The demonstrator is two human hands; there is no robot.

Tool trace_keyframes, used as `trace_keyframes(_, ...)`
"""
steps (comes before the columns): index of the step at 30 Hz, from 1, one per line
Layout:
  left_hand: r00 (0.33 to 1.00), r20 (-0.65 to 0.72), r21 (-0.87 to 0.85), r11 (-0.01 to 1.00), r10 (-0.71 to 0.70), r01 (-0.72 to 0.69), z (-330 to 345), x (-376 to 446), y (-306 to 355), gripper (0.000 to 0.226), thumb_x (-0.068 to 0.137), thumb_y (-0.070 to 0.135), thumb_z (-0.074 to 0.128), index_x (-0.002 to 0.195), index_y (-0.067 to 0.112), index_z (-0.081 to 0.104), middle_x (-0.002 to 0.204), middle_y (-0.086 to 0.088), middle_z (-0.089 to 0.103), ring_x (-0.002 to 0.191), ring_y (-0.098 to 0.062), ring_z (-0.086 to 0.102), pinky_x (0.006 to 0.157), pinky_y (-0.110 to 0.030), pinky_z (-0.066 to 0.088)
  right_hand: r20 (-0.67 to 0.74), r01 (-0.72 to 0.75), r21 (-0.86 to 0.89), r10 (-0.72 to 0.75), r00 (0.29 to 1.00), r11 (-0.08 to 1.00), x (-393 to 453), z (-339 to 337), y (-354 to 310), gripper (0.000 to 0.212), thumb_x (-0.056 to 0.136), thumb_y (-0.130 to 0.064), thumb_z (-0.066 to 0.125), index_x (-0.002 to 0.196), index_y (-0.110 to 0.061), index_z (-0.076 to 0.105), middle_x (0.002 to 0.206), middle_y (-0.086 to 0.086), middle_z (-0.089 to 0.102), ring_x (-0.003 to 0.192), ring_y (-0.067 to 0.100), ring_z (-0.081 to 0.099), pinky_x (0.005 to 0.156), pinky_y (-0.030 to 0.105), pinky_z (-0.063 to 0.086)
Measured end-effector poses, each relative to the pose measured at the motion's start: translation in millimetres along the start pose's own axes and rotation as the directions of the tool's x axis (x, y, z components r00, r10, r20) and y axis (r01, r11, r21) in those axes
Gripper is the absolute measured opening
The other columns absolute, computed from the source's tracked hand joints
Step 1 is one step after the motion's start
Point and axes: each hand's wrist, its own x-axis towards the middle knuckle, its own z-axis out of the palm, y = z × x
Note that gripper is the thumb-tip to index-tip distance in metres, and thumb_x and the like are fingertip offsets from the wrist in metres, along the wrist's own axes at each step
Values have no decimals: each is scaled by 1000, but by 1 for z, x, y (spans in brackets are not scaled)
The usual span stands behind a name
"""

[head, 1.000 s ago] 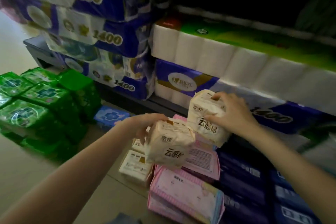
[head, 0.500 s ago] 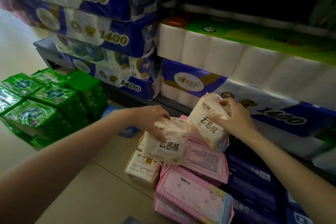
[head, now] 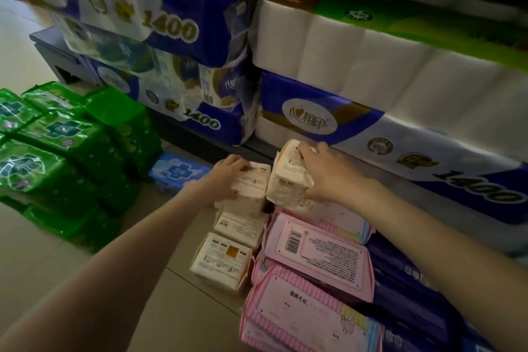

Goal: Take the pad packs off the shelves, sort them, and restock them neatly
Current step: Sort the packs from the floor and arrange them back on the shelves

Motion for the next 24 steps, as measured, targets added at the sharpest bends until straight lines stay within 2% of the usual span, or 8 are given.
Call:
trace_keyframes(2,998,-50,-15,999,38,-38,7,10,3,70,81,7,66,139,26,32,150,3,19,141,-25,17,115,-41,24,17,-10,17,9,1000,1000,5,-4,3,84,78,-24,72,141,-24,17,130,11,36,110,27,50,78,31,47)
trace_keyframes(6,995,-101,239,971,10,15,17,11,4,77,87,11,59,147,30,14,156,3,0,144,-27,-3,115,-50,10,-22,-11,17,11,1000,1000,4,-1,3,75,79,-24,71,136,-22,23,127,10,36,106,27,53,77,30,48)
trace_keyframes(9,991,-126,185,980,-47,70,14,0,-9,82,87,18,61,147,36,10,157,9,-6,144,-24,-9,112,-59,6,-25,-27,-4,26,999,1000,4,-2,2,71,78,-28,72,132,-23,26,125,8,38,103,26,54,72,29,47)
trace_keyframes(11,987,-163,179,983,-3,32,1,-11,-21,82,85,24,63,148,34,12,157,8,-3,145,-20,-5,114,-54,2,-51,-31,14,32,998,999,4,-11,-1,65,74,-34,73,124,-26,33,121,4,43,98,23,54,68,28,42)
trace_keyframes(13,961,-275,112,993,-14,46,-16,-24,-33,75,84,24,63,146,28,21,157,4,8,144,-21,6,115,-48,8,-140,15,81,-3,990,997,3,-22,-14,57,73,-39,73,117,-28,38,117,1,46,99,22,53,70,29,39)
trace_keyframes(16,880,-437,-23,980,-187,197,-35,-42,-52,62,85,13,60,141,19,33,150,-4,25,137,-27,24,110,-45,22,-203,167,276,-113,973,947,4,-19,-54,63,75,-42,71,126,-27,37,123,3,46,111,24,51,84,35,46)
trace_keyframes(18,844,-461,-109,961,-274,253,-44,-52,-61,57,85,10,60,137,18,39,145,-7,30,133,-29,29,106,-46,26,-133,202,344,-166,977,917,9,-1,-79,67,77,-42,71,131,-28,34,128,6,44,115,27,50,90,44,48)
trace_keyframes(24,899,-365,10,964,-244,265,-48,-78,-85,57,85,12,56,138,16,37,142,-10,31,130,-30,32,103,-48,30,115,149,-54,-142,983,987,16,84,-96,76,83,-46,62,144,-29,22,145,14,21,133,36,20,109,52,17)
